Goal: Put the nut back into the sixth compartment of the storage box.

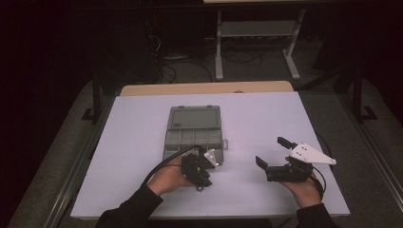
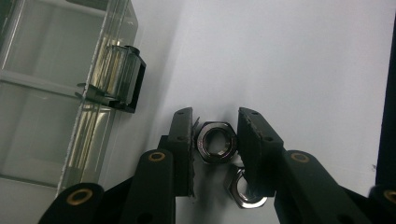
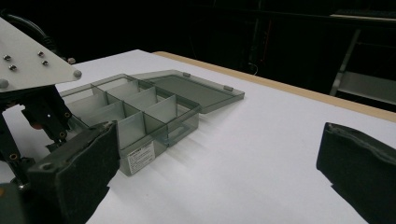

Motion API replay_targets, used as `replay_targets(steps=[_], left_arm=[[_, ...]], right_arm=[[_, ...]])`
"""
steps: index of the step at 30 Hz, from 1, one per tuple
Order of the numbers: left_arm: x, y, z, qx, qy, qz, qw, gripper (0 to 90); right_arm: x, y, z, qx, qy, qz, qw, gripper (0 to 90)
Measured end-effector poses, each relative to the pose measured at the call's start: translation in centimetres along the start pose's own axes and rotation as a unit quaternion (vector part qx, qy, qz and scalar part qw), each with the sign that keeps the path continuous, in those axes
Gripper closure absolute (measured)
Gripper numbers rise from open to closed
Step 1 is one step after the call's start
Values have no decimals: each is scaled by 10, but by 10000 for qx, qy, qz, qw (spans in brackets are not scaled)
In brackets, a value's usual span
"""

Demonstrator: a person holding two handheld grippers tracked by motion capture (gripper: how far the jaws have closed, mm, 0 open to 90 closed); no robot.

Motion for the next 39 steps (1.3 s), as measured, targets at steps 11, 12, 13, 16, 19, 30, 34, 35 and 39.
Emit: replay_targets(steps=[11, 12, 13, 16, 19, 30, 34, 35, 39], left_arm=[[2, 3, -2, -13, 10, -28, 10000, 642], [2, 3, -2, -13, 14, -29, 10000, 643], [3, 3, -2, -19, 2, -47, 10000, 645], [3, 3, -2, -46, 17, -29, 10000, 674], [2, 3, -1, -85, 14, -31, 10000, 681], [1, 4, -2, -124, 0, -55, 9999, 705], [0, 4, -5, -68, -74, -84, 9999, 705], [0, 3, -7, -46, -111, -111, 9999, 705], [-2, 3, -14, 5, -249, -169, 9995, 705]], right_arm=[[0, -1, 0, 3, -1, -8, 10000, 0], [0, -1, 0, 5, -1, -10, 10000, 0], [0, -1, 0, 6, 1, -11, 10000, 0], [0, 0, 0, 1, 13, 16, 10000, 0], [0, 0, 0, 6, 8, 12, 10000, 0], [0, -1, 0, 5, -6, 14, 10000, 0], [0, -1, 0, 6, -3, 9, 10000, 0], [0, -1, 0, 5, -3, 17, 10000, 0], [0, -1, 0, 4, 2, 8, 10000, 0]])
Point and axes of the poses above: each handheld gripper's, and its own axes: z roughly forward along the jaws, x roughly out of its underside, y roughly to its left, the point moved 1 cm from there along z, roughly forward along the jaws, and after that the axes turned 5 degrees about -y, right-handed, at the moved point
